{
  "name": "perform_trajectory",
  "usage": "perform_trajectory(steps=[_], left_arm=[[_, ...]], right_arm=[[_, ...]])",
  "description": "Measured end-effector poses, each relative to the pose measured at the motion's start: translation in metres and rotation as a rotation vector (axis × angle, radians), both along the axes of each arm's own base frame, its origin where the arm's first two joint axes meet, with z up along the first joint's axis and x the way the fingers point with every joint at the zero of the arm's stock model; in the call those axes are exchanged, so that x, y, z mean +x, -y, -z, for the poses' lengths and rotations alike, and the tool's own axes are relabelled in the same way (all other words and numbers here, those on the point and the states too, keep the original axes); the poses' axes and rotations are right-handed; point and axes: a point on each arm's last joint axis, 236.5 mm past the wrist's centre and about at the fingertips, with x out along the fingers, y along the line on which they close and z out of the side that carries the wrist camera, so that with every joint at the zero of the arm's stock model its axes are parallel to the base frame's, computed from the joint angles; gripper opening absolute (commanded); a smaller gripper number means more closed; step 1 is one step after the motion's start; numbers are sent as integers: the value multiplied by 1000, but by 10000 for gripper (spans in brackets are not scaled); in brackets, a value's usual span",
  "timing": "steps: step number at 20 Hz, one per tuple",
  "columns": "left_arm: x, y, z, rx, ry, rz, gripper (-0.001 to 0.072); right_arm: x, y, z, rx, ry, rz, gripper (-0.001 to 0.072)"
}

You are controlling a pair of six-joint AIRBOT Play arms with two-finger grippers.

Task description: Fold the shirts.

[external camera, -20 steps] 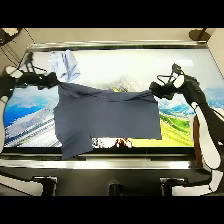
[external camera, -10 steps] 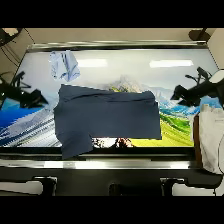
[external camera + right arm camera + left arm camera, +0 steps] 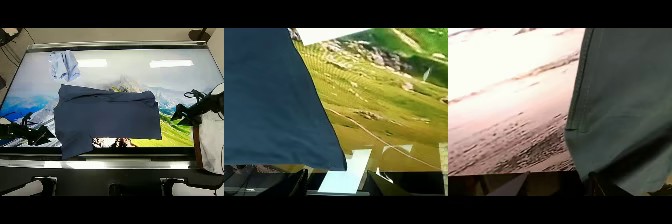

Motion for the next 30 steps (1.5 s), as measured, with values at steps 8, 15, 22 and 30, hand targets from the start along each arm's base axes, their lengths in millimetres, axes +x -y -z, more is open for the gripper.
perform_trajectory(steps=[8,15,22,30], left_arm=[[32,13,17,10,110,-95,277],[40,13,23,53,138,-95,33],[35,19,21,33,119,-75,33],[120,-8,-138,148,528,17,31]], right_arm=[[-17,-7,14,29,-46,-36,524],[-46,-37,53,106,-111,-48,524],[-54,-75,83,86,-111,-98,44],[39,-64,-26,-63,365,-128,45]])
